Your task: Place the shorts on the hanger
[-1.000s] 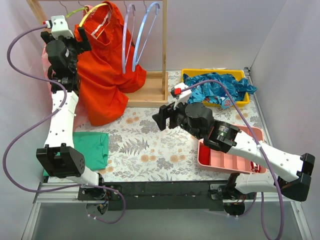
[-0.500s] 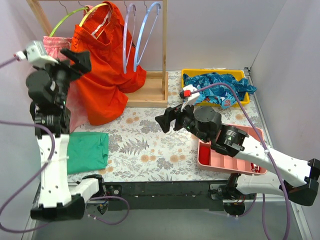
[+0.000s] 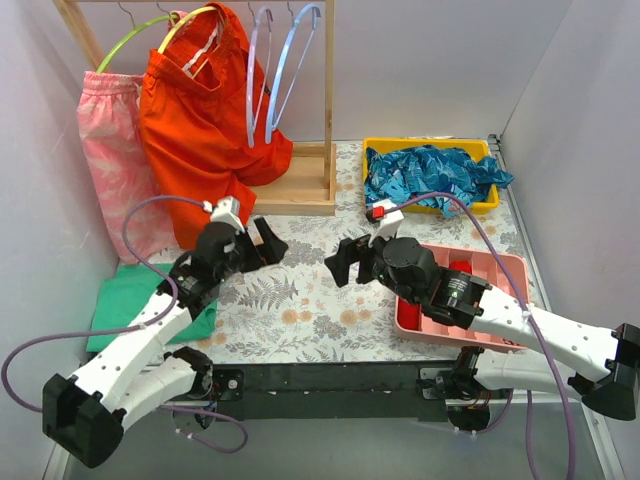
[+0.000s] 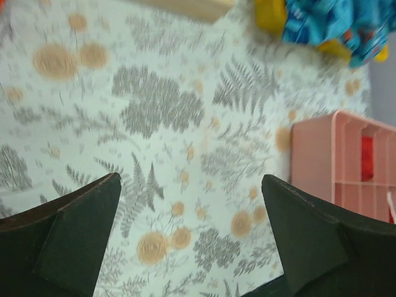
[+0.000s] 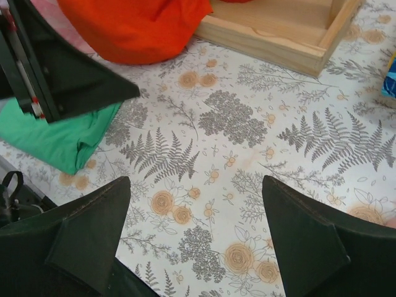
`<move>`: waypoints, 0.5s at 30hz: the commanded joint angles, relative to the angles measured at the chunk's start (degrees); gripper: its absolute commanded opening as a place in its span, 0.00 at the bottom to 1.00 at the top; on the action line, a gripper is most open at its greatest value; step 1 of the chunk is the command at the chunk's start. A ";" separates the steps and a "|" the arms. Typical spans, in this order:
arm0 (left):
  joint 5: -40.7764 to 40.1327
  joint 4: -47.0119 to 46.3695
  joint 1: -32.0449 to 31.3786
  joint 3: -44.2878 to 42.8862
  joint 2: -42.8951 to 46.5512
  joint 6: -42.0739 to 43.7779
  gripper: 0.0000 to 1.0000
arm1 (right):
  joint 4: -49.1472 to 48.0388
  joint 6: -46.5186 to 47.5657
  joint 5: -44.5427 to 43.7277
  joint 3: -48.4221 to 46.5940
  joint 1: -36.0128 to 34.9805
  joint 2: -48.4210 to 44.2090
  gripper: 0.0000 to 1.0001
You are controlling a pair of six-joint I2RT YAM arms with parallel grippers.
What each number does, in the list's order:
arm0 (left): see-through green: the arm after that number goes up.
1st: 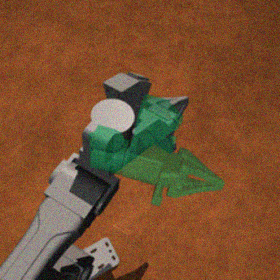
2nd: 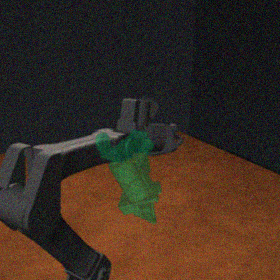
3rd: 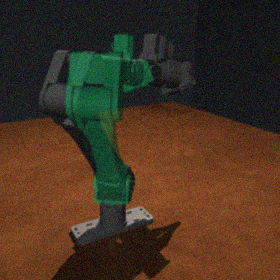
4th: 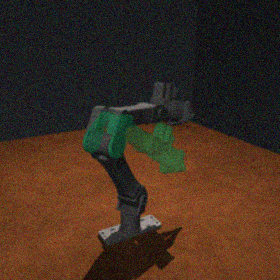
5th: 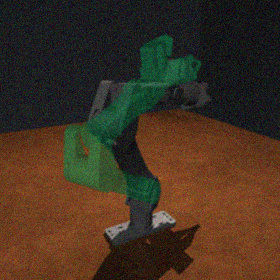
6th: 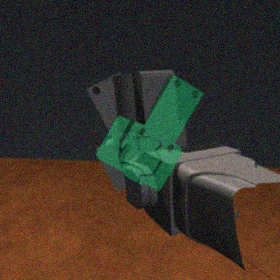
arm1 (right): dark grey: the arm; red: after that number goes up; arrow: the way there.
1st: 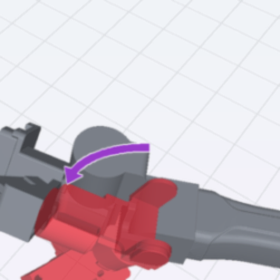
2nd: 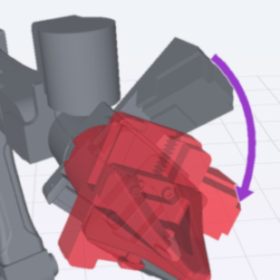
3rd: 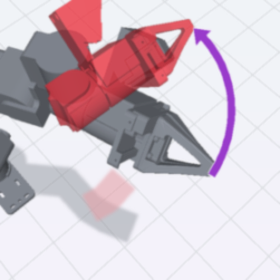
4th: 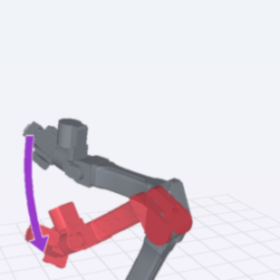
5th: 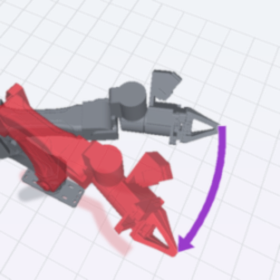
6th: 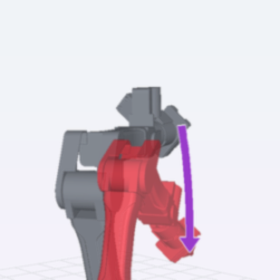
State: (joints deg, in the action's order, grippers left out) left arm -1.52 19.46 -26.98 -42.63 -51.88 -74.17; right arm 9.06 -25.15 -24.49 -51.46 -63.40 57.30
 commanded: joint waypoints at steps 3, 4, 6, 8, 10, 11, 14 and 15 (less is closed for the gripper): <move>-12.97 -5.49 -16.23 8.88 -3.03 -9.40 0.98 | 0.07 -4.38 -6.18 5.49 -0.06 -4.21 0.96; -15.77 -5.92 -18.96 8.88 -4.53 -10.89 0.98 | 0.43 -5.34 -6.53 6.19 -0.06 -4.21 0.96; -17.99 -5.75 -25.47 7.83 -7.00 -12.40 0.98 | 2.44 -6.40 -8.11 7.07 0.03 -4.21 0.96; -18.52 -5.23 -28.99 5.82 -10.08 -13.80 0.98 | 4.20 -8.16 -8.99 7.17 0.03 -4.12 0.96; -16.77 -4.44 -29.44 4.76 -10.87 -14.77 0.98 | 6.39 -9.56 -9.96 7.25 0.03 -4.39 0.96; -17.02 -3.56 -29.53 3.79 -10.53 -15.82 0.98 | 7.10 -10.18 -11.01 7.34 0.03 -4.56 0.97; -13.81 -1.88 -29.62 3.52 -7.11 -16.28 0.98 | 8.43 -11.93 -12.15 8.57 -0.06 -5.62 0.98; -12.38 -2.23 -29.62 3.69 -6.14 -14.96 0.98 | 8.69 -12.38 -12.51 9.27 0.03 -6.14 0.99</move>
State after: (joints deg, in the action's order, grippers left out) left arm -15.51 16.95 -56.42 -36.23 -62.81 -88.53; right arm 15.97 -33.65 -32.82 -43.90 -63.40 53.39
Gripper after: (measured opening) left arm 0.981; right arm 0.975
